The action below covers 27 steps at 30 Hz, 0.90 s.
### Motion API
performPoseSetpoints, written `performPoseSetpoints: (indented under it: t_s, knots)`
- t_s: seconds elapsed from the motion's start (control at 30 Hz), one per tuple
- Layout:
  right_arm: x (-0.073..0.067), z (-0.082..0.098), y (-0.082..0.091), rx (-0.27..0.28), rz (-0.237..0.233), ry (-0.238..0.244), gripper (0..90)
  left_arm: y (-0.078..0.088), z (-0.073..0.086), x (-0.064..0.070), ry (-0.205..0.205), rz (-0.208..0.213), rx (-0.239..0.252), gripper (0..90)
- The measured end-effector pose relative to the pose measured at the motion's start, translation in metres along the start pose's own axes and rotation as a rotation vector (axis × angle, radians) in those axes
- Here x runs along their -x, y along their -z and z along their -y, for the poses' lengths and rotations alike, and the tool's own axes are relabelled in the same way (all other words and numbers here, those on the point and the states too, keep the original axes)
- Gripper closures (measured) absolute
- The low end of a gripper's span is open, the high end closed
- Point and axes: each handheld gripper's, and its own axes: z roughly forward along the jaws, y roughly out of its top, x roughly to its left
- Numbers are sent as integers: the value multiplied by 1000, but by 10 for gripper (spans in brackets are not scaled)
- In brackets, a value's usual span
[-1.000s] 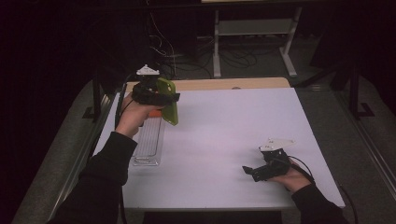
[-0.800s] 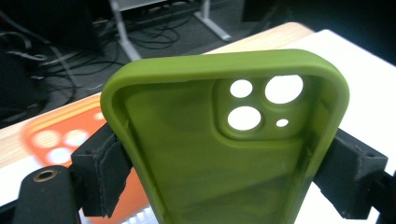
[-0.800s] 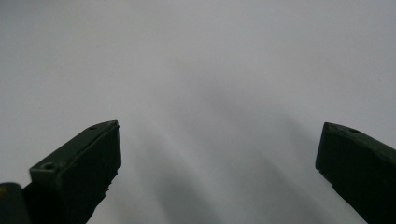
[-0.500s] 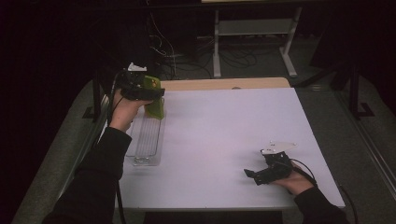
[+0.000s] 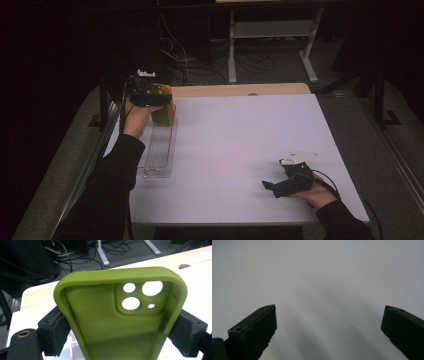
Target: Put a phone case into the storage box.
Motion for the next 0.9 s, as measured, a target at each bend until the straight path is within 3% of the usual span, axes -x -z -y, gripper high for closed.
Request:
performPoseSetpoints:
  t_s: [0.43,0.9]
  knots:
    - [0,0,0,-3,-2,-3,0,-27,21,-9,16,-22,-61,141]
    - [0,0,-1,-4,1,16,0,-37,29,-10,35,-46,-37,134]
